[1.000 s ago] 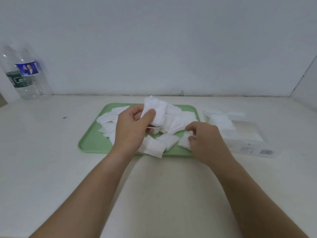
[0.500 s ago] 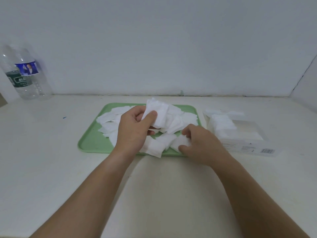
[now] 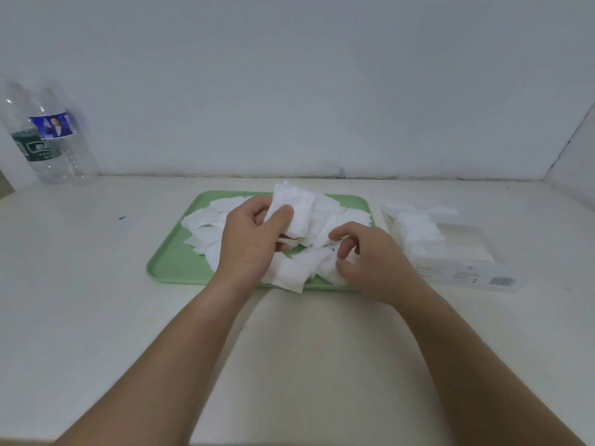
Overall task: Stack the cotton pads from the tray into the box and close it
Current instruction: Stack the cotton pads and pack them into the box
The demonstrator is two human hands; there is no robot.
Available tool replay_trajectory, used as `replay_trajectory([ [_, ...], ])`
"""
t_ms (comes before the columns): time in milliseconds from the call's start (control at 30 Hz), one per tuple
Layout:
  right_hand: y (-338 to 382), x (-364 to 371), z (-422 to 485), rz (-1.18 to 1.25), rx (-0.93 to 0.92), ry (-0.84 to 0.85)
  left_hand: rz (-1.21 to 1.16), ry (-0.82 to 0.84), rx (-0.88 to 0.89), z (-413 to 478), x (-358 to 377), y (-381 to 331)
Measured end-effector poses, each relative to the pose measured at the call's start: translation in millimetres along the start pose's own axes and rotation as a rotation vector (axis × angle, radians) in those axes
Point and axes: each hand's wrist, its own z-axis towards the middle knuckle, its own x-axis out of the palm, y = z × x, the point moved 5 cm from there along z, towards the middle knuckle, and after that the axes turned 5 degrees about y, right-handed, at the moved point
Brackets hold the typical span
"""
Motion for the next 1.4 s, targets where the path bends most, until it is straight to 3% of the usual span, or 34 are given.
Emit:
replay_trajectory([
  [67,1,-5,0,-0.019,-0.022,-0.048,-0.002,-0.005,-0.006,0,0,1],
  [233,-5,5,-3,-0.294,0.12,0.16,0.01,-0.002,-0.01,0,-1,2],
  [533,-9,3,-1,-0.172,0.138,0.113,0.029,0.001,-0.022,1,0,4],
  [633,-3,-3,-1,-0.06,0.066,0.012,0.024,-0.006,-0.02,1,-1,4],
  [733,2,-11,-2,0.233,0.02,-0.132,0.021,-0.011,-0.026,1,-2,4],
  [867,-2,-18,-2,0.501,0.089,-0.284,-0.012,0.013,-0.057,2,-1,6],
  [1000,-7,-15,-1,0.753,0.156,-0.29,-0.067,0.098,-0.126,1,6,10],
  [1200,-7,-14,1,0.908,0.116,-0.234,-0.15,0.305,-0.182,-3,19,15],
  [1400,-4,-17,0,0.753,0.074,-0.233,-0.158,0.28,-0.19,-1,16,17],
])
